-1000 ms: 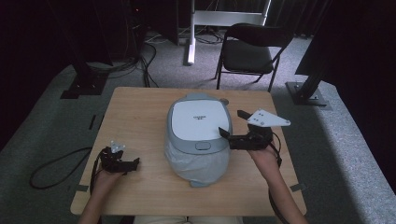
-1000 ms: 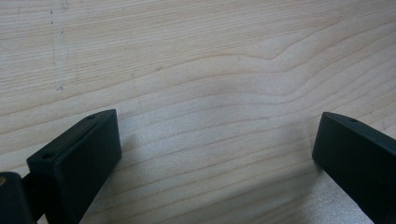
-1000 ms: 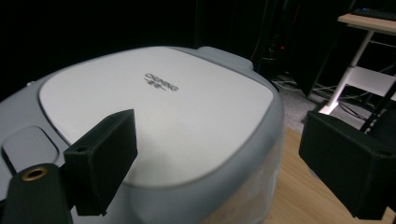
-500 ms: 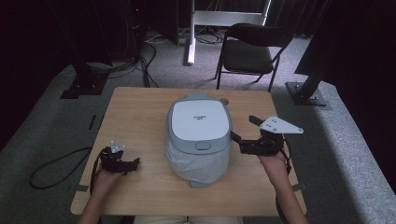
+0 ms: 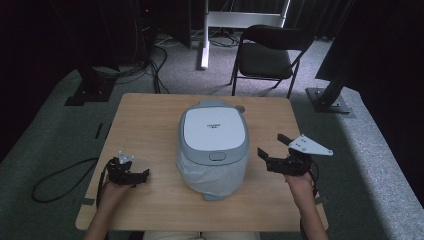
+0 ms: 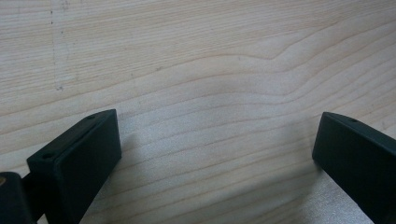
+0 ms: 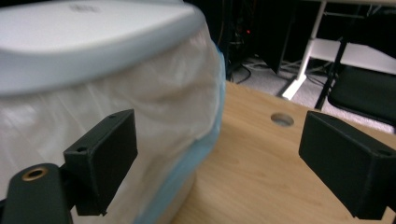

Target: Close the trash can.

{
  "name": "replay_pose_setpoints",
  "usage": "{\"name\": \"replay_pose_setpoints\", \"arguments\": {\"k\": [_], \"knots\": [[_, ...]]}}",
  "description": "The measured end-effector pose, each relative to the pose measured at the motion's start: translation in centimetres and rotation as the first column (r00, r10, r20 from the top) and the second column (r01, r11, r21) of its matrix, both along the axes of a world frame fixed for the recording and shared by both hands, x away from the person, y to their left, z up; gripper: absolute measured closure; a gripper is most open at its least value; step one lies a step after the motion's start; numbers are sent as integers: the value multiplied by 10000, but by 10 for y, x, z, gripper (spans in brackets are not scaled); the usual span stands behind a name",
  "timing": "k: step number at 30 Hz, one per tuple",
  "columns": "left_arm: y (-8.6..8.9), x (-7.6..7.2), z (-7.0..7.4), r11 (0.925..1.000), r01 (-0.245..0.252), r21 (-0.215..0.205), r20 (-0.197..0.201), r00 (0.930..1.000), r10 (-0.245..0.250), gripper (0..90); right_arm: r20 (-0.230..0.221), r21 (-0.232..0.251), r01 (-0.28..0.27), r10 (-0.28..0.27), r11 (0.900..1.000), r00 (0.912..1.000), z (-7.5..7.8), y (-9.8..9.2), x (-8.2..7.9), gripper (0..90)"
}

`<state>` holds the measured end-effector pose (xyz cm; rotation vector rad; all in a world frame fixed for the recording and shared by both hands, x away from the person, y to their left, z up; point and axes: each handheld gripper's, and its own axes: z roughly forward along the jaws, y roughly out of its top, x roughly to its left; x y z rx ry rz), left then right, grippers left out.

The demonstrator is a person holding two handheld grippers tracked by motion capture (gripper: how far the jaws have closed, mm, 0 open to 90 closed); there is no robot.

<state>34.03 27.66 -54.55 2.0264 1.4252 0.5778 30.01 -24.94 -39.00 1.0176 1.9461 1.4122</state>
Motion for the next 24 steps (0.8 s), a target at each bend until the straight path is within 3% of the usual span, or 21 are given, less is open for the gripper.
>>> {"name": "replay_pose_setpoints", "arguments": {"k": [14, 19, 24], "knots": [[0, 0, 0, 10000, 11, 10, -2, 10000, -11, 12, -455, -210, 1013, -1021, 9946, 9937, -51, -16, 4, 109], [0, 0, 0, 10000, -2, -2, 3, 10000, 2, 12, -968, -13, 1412, -1407, 9900, 9853, -70, -27, 4, 109], [0, 0, 0, 10000, 0, 1, 3, 10000, 0, 12, -1357, -279, 1788, -1810, 9835, 9741, -88, -35, 2, 109]]}}
